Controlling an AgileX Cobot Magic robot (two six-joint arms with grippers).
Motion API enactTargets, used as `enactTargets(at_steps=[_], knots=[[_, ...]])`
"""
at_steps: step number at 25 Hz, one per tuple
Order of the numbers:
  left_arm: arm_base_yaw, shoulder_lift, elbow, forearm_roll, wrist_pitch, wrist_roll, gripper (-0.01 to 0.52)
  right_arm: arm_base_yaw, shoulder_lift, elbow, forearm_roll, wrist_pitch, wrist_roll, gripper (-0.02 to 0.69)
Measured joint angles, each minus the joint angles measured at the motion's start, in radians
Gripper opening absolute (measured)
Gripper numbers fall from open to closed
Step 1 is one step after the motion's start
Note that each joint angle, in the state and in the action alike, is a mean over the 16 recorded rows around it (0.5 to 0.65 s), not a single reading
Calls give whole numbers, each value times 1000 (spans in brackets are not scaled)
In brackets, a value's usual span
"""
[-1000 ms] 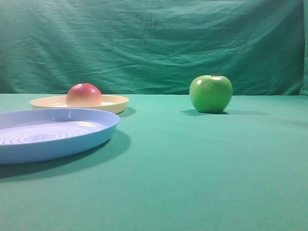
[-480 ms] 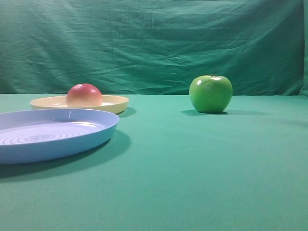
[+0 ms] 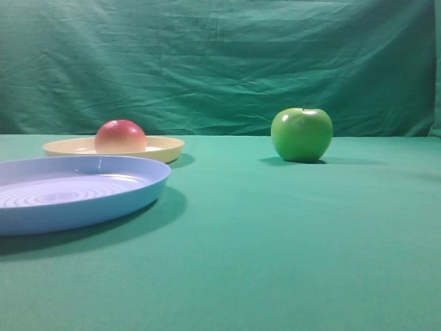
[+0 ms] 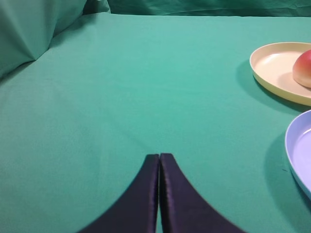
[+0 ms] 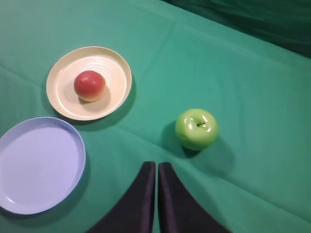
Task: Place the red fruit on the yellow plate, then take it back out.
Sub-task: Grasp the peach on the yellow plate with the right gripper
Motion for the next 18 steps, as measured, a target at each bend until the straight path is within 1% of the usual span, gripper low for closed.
enactTargets(at_steps=[5,9,13,18], knots=[[0,0,0,0,0,-1,0,-22,-140,127,-52,-18,35,0],[0,0,0,0,0,-1,0,-73,-275,259,-73,-70,62,0],[0,0,0,0,0,-1,0,-151,-423,420,-75,-161,80,0],[0,0,0,0,0,-1,0,-271,-611,647,-60,-325,84,0]])
